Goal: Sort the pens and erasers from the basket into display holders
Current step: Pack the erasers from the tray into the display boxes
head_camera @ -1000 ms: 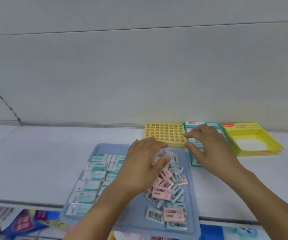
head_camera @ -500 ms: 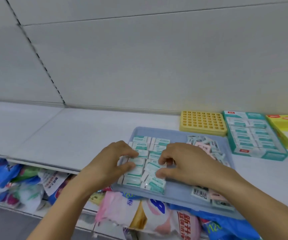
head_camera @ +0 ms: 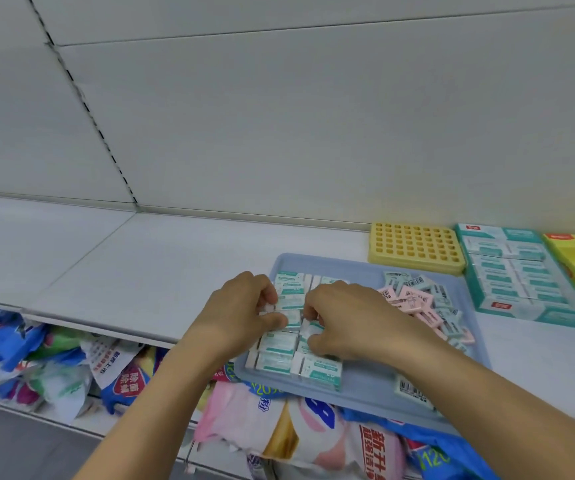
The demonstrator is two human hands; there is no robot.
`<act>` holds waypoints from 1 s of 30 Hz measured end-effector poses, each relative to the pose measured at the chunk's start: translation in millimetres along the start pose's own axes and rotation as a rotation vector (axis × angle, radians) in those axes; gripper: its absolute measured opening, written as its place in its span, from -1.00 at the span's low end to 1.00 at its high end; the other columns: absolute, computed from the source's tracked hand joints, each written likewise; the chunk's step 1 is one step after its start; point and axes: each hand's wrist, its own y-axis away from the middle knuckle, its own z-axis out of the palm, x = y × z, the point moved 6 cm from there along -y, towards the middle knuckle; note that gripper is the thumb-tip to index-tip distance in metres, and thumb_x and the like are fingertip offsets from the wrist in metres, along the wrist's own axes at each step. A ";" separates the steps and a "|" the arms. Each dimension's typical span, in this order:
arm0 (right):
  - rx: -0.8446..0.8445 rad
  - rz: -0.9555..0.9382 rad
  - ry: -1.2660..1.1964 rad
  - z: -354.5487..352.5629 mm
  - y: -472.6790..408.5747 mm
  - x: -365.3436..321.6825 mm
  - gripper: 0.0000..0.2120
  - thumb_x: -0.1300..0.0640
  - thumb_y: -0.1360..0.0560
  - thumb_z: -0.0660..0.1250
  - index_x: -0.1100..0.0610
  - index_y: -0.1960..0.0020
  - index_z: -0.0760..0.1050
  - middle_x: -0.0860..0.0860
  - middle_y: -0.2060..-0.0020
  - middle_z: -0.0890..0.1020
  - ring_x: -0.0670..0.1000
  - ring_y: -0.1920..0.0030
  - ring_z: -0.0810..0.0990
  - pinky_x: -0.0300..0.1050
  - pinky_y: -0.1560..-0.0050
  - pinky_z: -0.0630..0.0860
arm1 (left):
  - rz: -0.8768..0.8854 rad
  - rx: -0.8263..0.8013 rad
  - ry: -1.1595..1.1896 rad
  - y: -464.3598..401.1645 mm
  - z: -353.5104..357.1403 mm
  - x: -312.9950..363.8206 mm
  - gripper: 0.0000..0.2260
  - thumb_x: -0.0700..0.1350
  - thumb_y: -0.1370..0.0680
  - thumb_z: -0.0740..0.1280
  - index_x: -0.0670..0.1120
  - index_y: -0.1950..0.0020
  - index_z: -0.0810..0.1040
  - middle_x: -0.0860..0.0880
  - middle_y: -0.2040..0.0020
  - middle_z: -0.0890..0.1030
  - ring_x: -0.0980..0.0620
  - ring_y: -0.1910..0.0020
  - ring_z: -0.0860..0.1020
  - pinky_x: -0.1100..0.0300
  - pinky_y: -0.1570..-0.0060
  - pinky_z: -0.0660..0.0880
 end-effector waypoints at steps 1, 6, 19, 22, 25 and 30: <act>0.006 0.001 0.013 -0.1 -1.5 0.2 -0.77 0.01 -0.44 0.35 0.05 -0.04 0.45 -0.02 0.09 0.52 0.05 0.09 0.49 -0.06 0.22 0.35 | -0.021 -0.004 -0.005 0.3 -0.5 -0.6 -0.78 0.06 -0.45 0.48 0.04 0.03 0.50 0.09 0.04 0.52 0.15 0.13 0.49 0.25 0.14 0.42; 0.114 0.023 -0.207 -10.9 -3.4 22.1 -0.72 0.00 -0.46 0.33 0.08 -0.13 0.49 -0.05 0.11 0.52 -0.05 0.13 0.46 -0.11 0.18 0.40 | -0.085 -0.087 0.077 0.9 -2.9 -5.6 -0.73 -0.02 -0.38 0.56 0.06 0.06 0.50 0.13 0.07 0.56 0.16 0.11 0.55 0.17 0.03 0.55; 0.458 -0.019 -1.076 -43.2 34.9 98.5 -0.60 0.46 -0.39 0.44 0.01 -0.03 0.60 -0.02 0.04 0.68 -0.08 0.02 0.68 -0.19 0.02 0.62 | -0.045 -0.025 0.206 -10.9 -18.8 12.0 -0.91 -0.08 -0.45 0.50 0.01 0.18 0.60 0.03 0.18 0.65 0.08 0.19 0.56 0.30 0.23 0.43; 0.485 0.002 -1.104 -44.8 43.7 112.0 -0.59 0.44 -0.38 0.45 -0.01 -0.04 0.62 -0.02 0.03 0.69 -0.09 0.04 0.69 -0.21 0.06 0.63 | -0.027 -0.095 0.742 -15.0 -6.7 47.8 -0.89 -0.11 -0.50 0.44 -0.13 0.04 0.61 -0.05 0.08 0.71 0.00 0.05 0.66 0.17 -0.02 0.57; 0.533 0.045 -1.080 -47.8 51.2 132.0 -0.62 0.44 -0.38 0.45 0.00 -0.01 0.62 -0.02 0.05 0.70 -0.06 0.07 0.70 -0.18 0.08 0.64 | 0.012 -0.257 1.254 -23.0 18.3 93.9 -0.69 -0.13 -0.43 0.42 -0.27 -0.10 0.57 -0.15 -0.07 0.69 -0.07 -0.09 0.66 0.16 -0.06 0.60; 0.586 0.166 -0.754 -60.1 68.3 187.5 -0.60 0.37 -0.36 0.46 -0.14 0.07 0.56 -0.19 0.10 0.66 -0.23 0.12 0.65 -0.37 0.09 0.56 | 0.023 -0.281 1.443 -44.9 43.3 140.9 -0.63 -0.16 -0.41 0.40 -0.29 -0.17 0.56 -0.19 -0.09 0.68 -0.09 -0.10 0.65 0.24 0.05 0.60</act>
